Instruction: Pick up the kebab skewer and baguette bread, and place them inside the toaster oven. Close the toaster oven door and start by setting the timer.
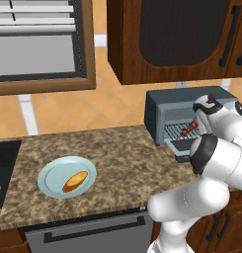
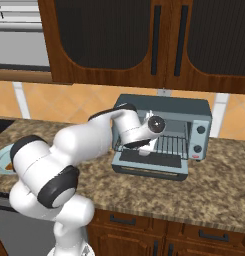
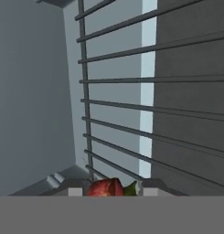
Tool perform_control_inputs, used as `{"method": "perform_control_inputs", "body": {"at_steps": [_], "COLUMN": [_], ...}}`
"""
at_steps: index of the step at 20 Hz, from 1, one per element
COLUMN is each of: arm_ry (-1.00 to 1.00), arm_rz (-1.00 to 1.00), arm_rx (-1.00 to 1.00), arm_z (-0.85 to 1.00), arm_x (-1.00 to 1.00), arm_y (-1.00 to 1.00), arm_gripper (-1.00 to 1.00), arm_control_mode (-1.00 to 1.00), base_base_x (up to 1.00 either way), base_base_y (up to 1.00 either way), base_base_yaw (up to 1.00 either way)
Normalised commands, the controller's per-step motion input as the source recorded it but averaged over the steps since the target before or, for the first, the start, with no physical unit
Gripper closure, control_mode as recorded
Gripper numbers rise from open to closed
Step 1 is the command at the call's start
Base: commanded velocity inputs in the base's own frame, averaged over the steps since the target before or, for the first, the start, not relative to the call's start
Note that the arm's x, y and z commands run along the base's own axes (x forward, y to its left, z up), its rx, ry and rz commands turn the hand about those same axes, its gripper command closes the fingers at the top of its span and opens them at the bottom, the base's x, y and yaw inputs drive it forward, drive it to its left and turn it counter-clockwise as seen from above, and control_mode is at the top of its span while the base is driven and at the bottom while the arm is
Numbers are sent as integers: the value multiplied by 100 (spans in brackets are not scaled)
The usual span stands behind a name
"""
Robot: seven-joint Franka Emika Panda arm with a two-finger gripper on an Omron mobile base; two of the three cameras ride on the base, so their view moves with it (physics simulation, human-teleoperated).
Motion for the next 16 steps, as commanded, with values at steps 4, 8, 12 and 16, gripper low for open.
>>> {"method": "perform_control_inputs", "body": {"at_steps": [4,8,12,16], "arm_ry": [0,0,0,-1], "arm_rz": [0,0,0,0], "arm_rx": [0,0,0,0], "arm_z": [-9,-3,0,18], "arm_x": [8,7,2,-11], "arm_y": [0,0,-1,-1], "arm_gripper": [-100,-100,-100,-100], "arm_control_mode": [-100,-100,-100,-100], "base_base_x": [0,0,0,0], "base_base_y": [0,0,0,0], "base_base_yaw": [0,0,0,0]}}
